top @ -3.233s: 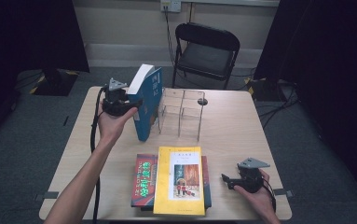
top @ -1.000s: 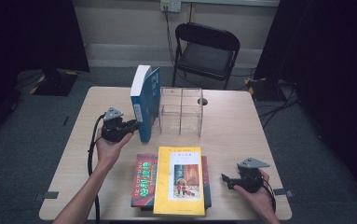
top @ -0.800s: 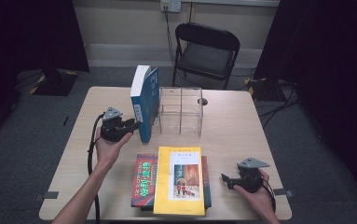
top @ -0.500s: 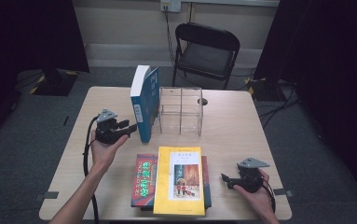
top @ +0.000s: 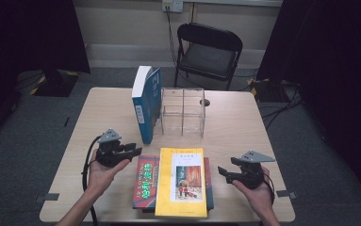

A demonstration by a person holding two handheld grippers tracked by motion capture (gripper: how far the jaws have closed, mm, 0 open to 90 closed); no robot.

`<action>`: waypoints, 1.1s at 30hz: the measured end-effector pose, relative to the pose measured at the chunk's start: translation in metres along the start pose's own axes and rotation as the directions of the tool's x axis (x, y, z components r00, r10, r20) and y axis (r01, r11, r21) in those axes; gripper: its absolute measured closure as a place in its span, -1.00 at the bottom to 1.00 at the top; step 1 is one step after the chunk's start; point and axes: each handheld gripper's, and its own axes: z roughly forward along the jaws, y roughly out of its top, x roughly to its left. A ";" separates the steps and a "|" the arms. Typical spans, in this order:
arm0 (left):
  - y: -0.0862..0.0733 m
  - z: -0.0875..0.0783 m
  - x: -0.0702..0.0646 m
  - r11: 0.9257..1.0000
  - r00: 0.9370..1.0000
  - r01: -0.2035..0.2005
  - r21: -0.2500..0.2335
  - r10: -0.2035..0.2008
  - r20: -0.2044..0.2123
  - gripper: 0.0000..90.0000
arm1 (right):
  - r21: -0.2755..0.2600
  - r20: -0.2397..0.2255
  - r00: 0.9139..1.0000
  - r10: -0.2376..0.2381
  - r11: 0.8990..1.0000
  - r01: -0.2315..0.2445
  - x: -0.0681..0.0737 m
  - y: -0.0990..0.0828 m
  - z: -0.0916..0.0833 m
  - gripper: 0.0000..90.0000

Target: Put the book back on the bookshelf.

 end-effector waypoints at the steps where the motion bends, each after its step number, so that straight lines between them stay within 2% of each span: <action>1: -0.002 0.001 -0.006 1.000 1.000 -0.011 0.007 0.011 0.005 0.33 | -0.016 -0.024 1.000 0.004 1.000 -0.004 0.004 0.005 -0.002 -0.20; 3: -0.003 0.003 -0.010 1.000 1.000 -0.012 0.012 0.011 0.016 0.25 | -0.031 -0.051 0.999 -0.007 1.000 0.005 0.014 0.014 -0.003 -0.18; 4: -0.005 0.004 -0.014 1.000 0.999 -0.009 0.020 0.009 0.036 0.24 | -0.030 -0.061 0.998 -0.012 0.999 0.010 0.020 0.018 -0.002 -0.16; 5: -0.009 0.009 -0.023 0.998 0.998 -0.039 0.039 0.037 0.051 0.23 | -0.035 -0.084 0.996 -0.026 0.999 0.024 0.027 0.021 0.001 -0.14; 6: -0.011 0.011 -0.027 0.998 0.997 -0.054 0.033 0.052 0.057 0.21 | -0.038 -0.094 0.995 -0.036 0.999 0.033 0.031 0.023 0.002 -0.13; 8: -0.011 0.013 -0.029 0.997 0.996 -0.063 0.041 0.060 0.072 0.21 | -0.032 -0.118 0.992 -0.047 0.999 0.044 0.041 0.024 0.009 -0.07; 9: -0.011 0.020 -0.033 0.995 0.995 -0.071 0.065 0.066 0.078 0.28 | -0.031 -0.129 0.990 -0.052 0.998 0.048 0.045 0.023 0.013 -0.04; 12: -0.011 0.028 -0.036 0.995 0.991 -0.061 0.082 0.050 0.121 0.29 | -0.011 -0.151 0.987 -0.051 0.999 0.050 0.051 0.019 0.021 -0.02; 13: -0.011 0.029 -0.037 0.994 0.991 -0.068 0.085 0.058 0.124 0.29 | -0.005 -0.142 0.989 -0.049 0.999 0.049 0.051 0.017 0.022 -0.02; 16: -0.013 0.032 -0.042 0.994 0.988 -0.064 0.085 0.051 0.144 0.22 | 0.012 -0.153 0.988 -0.029 0.999 0.031 0.050 0.010 0.027 -0.09; 17: -0.015 0.034 -0.045 0.994 0.987 -0.064 0.092 0.050 0.150 0.21 | 0.009 -0.170 0.985 -0.008 1.000 0.010 0.049 0.009 0.029 -0.13; 18: -0.016 0.036 -0.048 0.992 0.988 -0.071 0.106 0.055 0.143 0.19 | 0.011 -0.185 0.983 0.009 1.000 -0.007 0.048 0.008 0.031 -0.18; 20: -0.017 0.039 -0.054 0.990 0.987 -0.056 0.128 0.035 0.157 0.19 | 0.011 -0.201 0.979 0.025 1.000 -0.024 0.050 0.007 0.034 -0.19; 21: -0.018 0.039 -0.057 0.990 0.989 -0.064 0.128 0.045 0.143 0.16 | 0.012 -0.208 0.978 0.027 1.000 -0.025 0.052 0.007 0.035 -0.22; 22: -0.018 0.039 -0.057 0.990 0.989 -0.064 0.128 0.045 0.143 0.15 | 0.012 -0.208 0.978 0.027 1.000 -0.025 0.052 0.007 0.035 -0.22; 23: -0.018 0.039 -0.059 0.989 0.989 -0.080 0.126 0.063 0.134 0.14 | 0.007 -0.192 0.981 0.030 1.000 -0.029 0.054 0.007 0.037 -0.27; 28: -0.026 0.041 -0.054 0.996 0.987 -0.022 0.086 0.009 0.159 0.10 | 0.003 -0.186 0.979 0.089 0.996 -0.090 0.052 0.007 0.042 -0.24; 29: -0.026 0.041 -0.054 0.996 0.987 -0.022 0.086 0.009 0.159 0.10 | 0.003 -0.186 0.979 0.089 0.996 -0.090 0.052 0.007 0.042 -0.24; 32: -0.028 0.042 -0.050 0.996 0.984 0.004 0.087 -0.019 0.178 0.08 | -0.001 -0.154 0.981 0.116 0.993 -0.118 0.053 0.009 0.043 -0.11; 33: -0.028 0.042 -0.050 0.996 0.984 0.003 0.084 -0.019 0.179 0.08 | -0.004 -0.148 0.980 0.133 0.991 -0.135 0.053 0.009 0.042 -0.01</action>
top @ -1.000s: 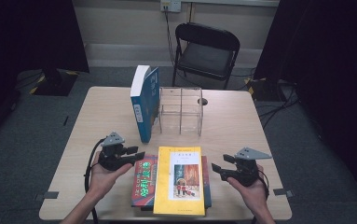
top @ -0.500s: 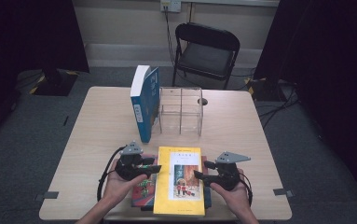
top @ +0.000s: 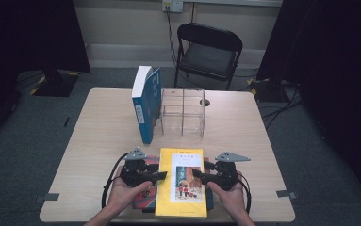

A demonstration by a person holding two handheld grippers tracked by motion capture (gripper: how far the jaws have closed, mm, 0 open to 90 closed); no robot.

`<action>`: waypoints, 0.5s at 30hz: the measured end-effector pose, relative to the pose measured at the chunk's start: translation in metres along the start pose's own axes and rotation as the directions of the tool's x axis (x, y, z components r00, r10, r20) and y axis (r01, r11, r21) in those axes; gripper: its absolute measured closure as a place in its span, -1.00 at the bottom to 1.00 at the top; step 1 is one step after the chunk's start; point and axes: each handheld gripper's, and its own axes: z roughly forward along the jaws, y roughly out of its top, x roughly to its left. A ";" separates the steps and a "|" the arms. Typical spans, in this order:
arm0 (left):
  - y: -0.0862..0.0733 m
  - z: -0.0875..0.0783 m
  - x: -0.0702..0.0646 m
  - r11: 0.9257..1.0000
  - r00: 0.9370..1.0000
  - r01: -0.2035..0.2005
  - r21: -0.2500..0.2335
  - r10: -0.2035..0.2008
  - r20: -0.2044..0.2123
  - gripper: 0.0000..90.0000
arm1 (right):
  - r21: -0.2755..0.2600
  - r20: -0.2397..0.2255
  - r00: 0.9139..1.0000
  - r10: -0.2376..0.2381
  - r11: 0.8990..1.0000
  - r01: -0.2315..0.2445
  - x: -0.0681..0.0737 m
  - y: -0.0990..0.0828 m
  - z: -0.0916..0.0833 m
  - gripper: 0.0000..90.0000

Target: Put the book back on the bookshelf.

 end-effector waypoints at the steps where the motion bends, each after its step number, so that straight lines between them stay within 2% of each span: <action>1: 0.000 0.000 0.000 1.000 1.000 0.000 0.000 0.000 0.000 0.08 | 0.000 0.000 1.000 0.000 1.000 0.000 0.000 0.000 0.000 -0.01; 2: 0.000 0.000 0.000 1.000 1.000 -0.002 0.001 0.002 0.000 0.08 | -0.016 0.003 0.999 0.037 0.999 -0.037 -0.002 0.000 -0.002 0.18; 4: 0.000 0.000 0.000 1.000 1.000 -0.005 0.006 0.005 -0.002 0.08 | -0.029 -0.005 0.999 0.054 0.998 -0.054 -0.004 0.001 -0.004 0.26; 10: 0.000 0.000 -0.001 1.000 1.000 -0.001 0.007 0.001 -0.006 0.08 | -0.031 -0.007 0.996 0.085 0.996 -0.085 -0.006 0.000 -0.003 0.26; 12: 0.000 -0.001 -0.002 1.000 1.000 -0.001 0.009 0.001 0.001 0.08 | -0.028 -0.013 0.994 0.106 0.994 -0.106 -0.008 -0.001 -0.002 0.23; 15: 0.000 -0.002 -0.002 1.000 1.000 -0.007 0.018 0.007 -0.003 0.08 | -0.033 -0.003 0.994 0.110 0.993 -0.110 -0.008 0.000 0.002 0.17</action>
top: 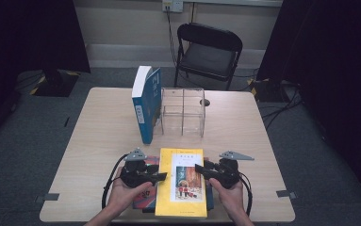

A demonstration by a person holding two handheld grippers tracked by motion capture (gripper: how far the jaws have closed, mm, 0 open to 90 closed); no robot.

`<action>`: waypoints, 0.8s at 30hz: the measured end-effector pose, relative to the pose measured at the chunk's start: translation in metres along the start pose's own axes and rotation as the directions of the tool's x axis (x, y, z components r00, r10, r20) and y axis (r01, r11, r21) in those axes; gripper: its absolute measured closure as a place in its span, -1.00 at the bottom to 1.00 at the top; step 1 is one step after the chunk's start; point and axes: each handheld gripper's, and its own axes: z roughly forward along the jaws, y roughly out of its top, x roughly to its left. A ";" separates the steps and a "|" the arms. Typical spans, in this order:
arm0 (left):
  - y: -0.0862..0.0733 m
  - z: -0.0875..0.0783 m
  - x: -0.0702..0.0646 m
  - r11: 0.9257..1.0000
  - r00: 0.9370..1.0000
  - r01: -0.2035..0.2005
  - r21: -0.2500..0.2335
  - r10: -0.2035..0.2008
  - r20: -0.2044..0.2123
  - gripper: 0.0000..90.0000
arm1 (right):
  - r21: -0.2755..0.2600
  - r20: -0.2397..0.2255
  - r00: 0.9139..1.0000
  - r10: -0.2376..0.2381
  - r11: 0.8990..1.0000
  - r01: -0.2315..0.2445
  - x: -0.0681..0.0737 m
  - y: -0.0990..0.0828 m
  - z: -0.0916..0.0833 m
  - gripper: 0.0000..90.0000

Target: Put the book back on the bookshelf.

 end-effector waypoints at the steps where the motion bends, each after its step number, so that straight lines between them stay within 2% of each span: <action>1: 0.000 0.000 0.000 1.000 1.000 0.001 -0.004 -0.001 -0.001 0.08 | 0.000 0.003 1.000 0.002 1.000 -0.002 0.000 0.000 0.000 0.17; 5: -0.001 0.000 0.000 1.000 1.000 0.001 -0.007 -0.001 0.001 0.08 | -0.005 0.013 1.000 -0.002 1.000 0.002 0.002 0.002 -0.002 0.29; 12: -0.001 0.000 0.000 1.000 1.000 0.003 -0.013 -0.003 0.001 0.08 | -0.025 -0.017 0.999 0.035 0.999 -0.036 0.004 0.003 -0.009 0.35; 13: -0.002 0.000 0.000 1.000 1.000 0.000 -0.014 0.000 0.002 0.08 | -0.032 -0.040 0.998 0.048 0.998 -0.050 0.006 0.004 -0.013 0.35; 16: -0.003 0.000 0.000 1.000 1.000 0.000 -0.024 0.000 0.004 0.07 | -0.036 -0.052 0.997 0.061 0.997 -0.063 0.010 0.006 -0.016 0.36; 20: -0.004 0.000 0.000 1.000 1.000 -0.002 -0.028 0.002 0.003 0.07 | -0.020 -0.051 0.995 0.081 0.996 -0.082 0.008 0.003 -0.016 0.36; 21: -0.004 0.000 0.000 0.999 1.000 -0.001 -0.032 0.001 0.001 0.06 | -0.010 -0.061 0.993 0.105 0.994 -0.106 0.008 0.000 -0.017 0.36; 24: -0.005 0.001 0.000 0.999 1.000 -0.008 -0.036 0.008 0.011 0.03 | 0.003 -0.070 0.991 0.115 0.993 -0.115 0.009 -0.002 -0.020 0.34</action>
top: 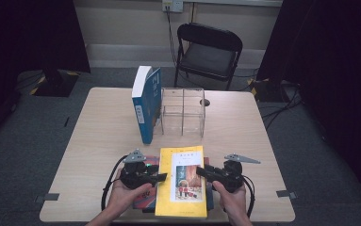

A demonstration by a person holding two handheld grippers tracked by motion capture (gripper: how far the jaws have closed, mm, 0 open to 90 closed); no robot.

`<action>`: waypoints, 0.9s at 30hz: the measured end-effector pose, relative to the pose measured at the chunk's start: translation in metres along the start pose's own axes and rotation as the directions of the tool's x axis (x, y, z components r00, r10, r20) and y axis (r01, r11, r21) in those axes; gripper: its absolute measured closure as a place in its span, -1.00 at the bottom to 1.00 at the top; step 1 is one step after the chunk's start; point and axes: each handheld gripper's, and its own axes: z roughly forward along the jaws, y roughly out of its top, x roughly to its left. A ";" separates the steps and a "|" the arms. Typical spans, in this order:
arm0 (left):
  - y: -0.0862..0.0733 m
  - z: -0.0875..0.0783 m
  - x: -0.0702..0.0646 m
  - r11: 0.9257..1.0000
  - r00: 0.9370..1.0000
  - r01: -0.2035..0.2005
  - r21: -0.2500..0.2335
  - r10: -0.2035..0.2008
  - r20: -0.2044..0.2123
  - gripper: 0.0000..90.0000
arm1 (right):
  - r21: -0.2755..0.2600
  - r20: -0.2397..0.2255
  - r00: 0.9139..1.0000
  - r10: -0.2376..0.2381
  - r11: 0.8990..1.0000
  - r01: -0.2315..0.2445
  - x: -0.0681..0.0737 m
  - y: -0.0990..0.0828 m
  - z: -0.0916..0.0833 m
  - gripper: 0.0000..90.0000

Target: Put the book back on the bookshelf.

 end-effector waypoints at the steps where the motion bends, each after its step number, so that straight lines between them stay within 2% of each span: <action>1: 0.000 0.000 -0.001 1.000 1.000 -0.007 0.002 0.007 -0.001 0.01 | 0.002 -0.008 1.000 0.006 1.000 -0.006 0.000 -0.001 -0.001 0.34; 4: 0.000 0.001 -0.002 1.000 1.000 -0.021 0.001 0.021 -0.002 -0.09 | 0.013 -0.033 0.999 0.018 1.000 -0.017 0.002 -0.004 -0.005 0.34; 5: 0.001 0.002 -0.005 0.999 0.999 -0.052 0.014 0.052 -0.009 -0.14 | 0.020 -0.037 0.999 0.022 1.000 -0.021 0.002 -0.005 -0.005 0.34; 9: 0.002 0.002 -0.006 0.999 0.999 -0.047 0.019 0.047 -0.010 -0.20 | 0.027 -0.057 0.998 0.013 1.000 -0.011 0.002 -0.003 -0.002 0.31; 10: 0.002 0.002 -0.005 0.999 0.999 -0.047 0.024 0.048 -0.005 -0.21 | 0.036 -0.100 0.994 0.035 0.999 -0.032 0.000 -0.001 0.004 0.32; 13: 0.002 0.003 -0.005 0.999 0.999 -0.047 0.025 0.047 -0.008 -0.21 | 0.056 -0.096 0.995 0.029 0.998 -0.024 0.001 0.000 0.013 0.29; 14: 0.003 0.003 -0.005 0.999 0.999 -0.040 0.025 0.040 -0.004 -0.21 | 0.068 -0.107 0.994 0.032 0.997 -0.025 0.002 0.002 0.023 0.28; 16: 0.003 0.003 -0.004 0.999 0.999 -0.037 0.028 0.037 0.001 -0.20 | 0.077 -0.112 0.993 0.030 0.997 -0.021 0.002 0.006 0.027 0.25; 19: 0.005 0.003 -0.002 0.999 0.999 -0.033 0.029 0.033 0.000 -0.20 | 0.091 -0.142 0.989 0.044 0.995 -0.031 0.001 0.011 0.035 0.19; 22: 0.005 0.005 -0.002 0.999 0.999 -0.045 0.025 0.045 -0.002 -0.25 | 0.102 -0.175 0.984 0.036 0.995 -0.018 -0.001 0.015 0.043 0.17; 24: 0.007 0.005 -0.002 0.999 0.999 -0.040 0.037 0.040 0.000 -0.26 | 0.115 -0.172 0.985 0.010 0.993 0.010 0.001 0.017 0.045 0.24; 25: 0.007 0.005 -0.001 0.998 0.999 -0.043 0.038 0.043 -0.005 -0.26 | 0.119 -0.169 0.986 0.006 0.993 0.014 0.001 0.018 0.046 0.36; 27: 0.007 0.006 -0.001 0.999 0.999 -0.042 0.031 0.042 -0.007 -0.27 | 0.127 -0.193 0.981 0.015 0.992 0.009 0.000 0.017 0.048 0.52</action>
